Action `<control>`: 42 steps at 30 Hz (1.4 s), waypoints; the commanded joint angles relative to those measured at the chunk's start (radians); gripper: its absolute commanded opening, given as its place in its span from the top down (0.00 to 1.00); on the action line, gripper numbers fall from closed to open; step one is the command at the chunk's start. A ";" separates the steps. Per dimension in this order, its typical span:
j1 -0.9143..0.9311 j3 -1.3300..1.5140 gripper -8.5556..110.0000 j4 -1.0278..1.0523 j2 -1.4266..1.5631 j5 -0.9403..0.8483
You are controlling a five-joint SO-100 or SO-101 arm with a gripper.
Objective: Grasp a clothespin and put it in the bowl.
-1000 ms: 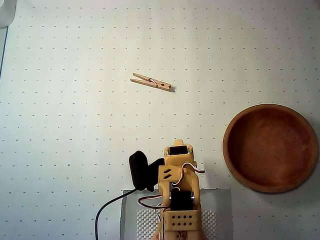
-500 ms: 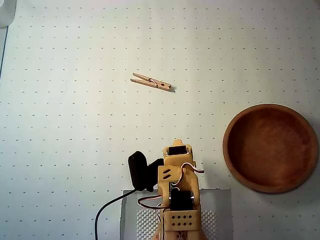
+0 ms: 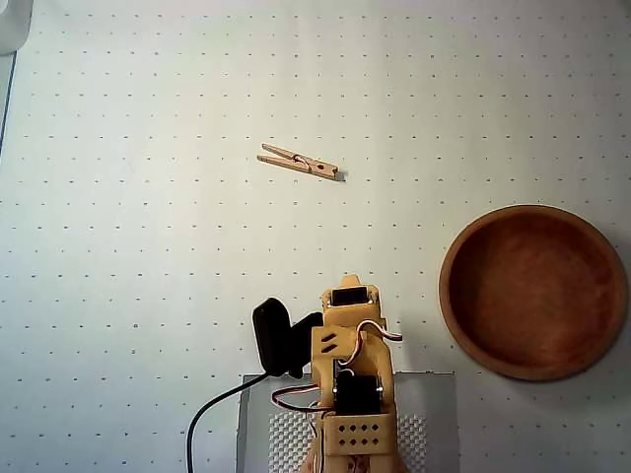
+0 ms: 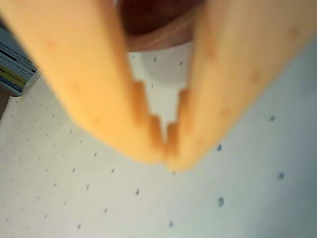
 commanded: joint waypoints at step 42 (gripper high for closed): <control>0.038 -1.505 0.96 0.130 -1.351 -0.844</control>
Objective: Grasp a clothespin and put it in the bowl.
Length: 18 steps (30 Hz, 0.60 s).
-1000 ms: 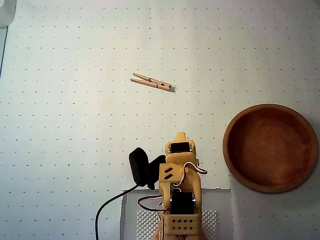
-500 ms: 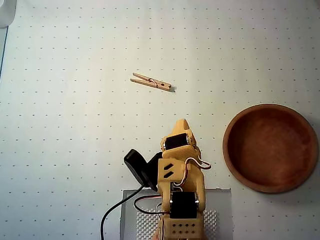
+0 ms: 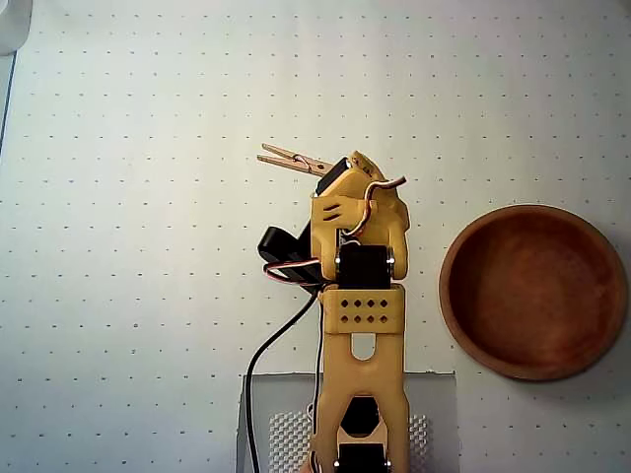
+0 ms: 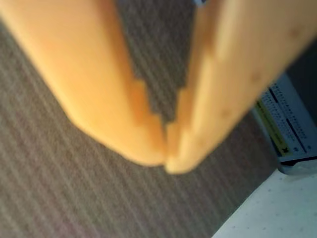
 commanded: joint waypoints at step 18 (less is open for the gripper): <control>-0.021 -0.476 0.96 0.006 -0.313 -0.025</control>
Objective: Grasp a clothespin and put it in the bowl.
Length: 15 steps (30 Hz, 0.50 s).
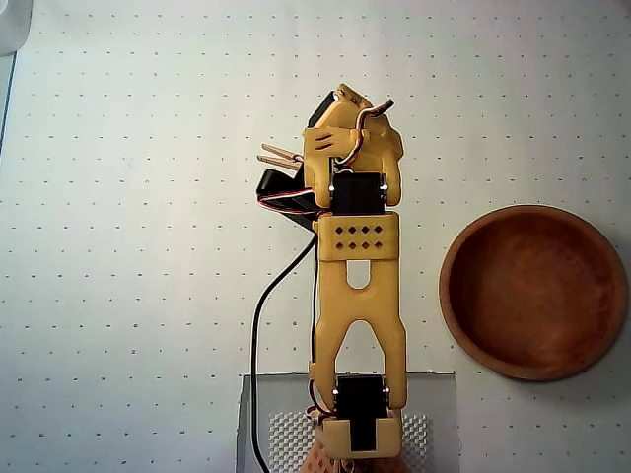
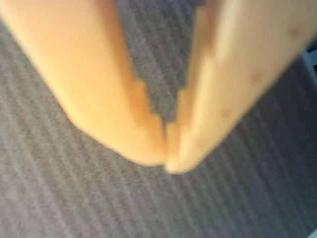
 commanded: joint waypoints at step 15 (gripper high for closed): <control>0.011 -0.508 0.96 0.618 -0.356 -0.368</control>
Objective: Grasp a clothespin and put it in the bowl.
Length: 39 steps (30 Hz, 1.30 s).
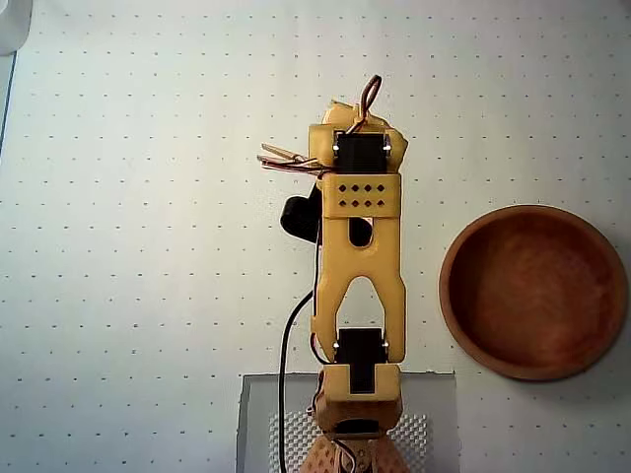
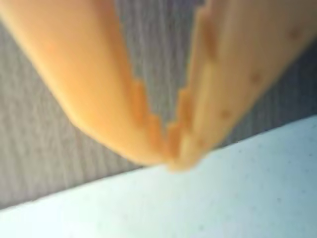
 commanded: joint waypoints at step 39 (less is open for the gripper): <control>-0.098 0.112 0.96 0.104 -0.160 -0.526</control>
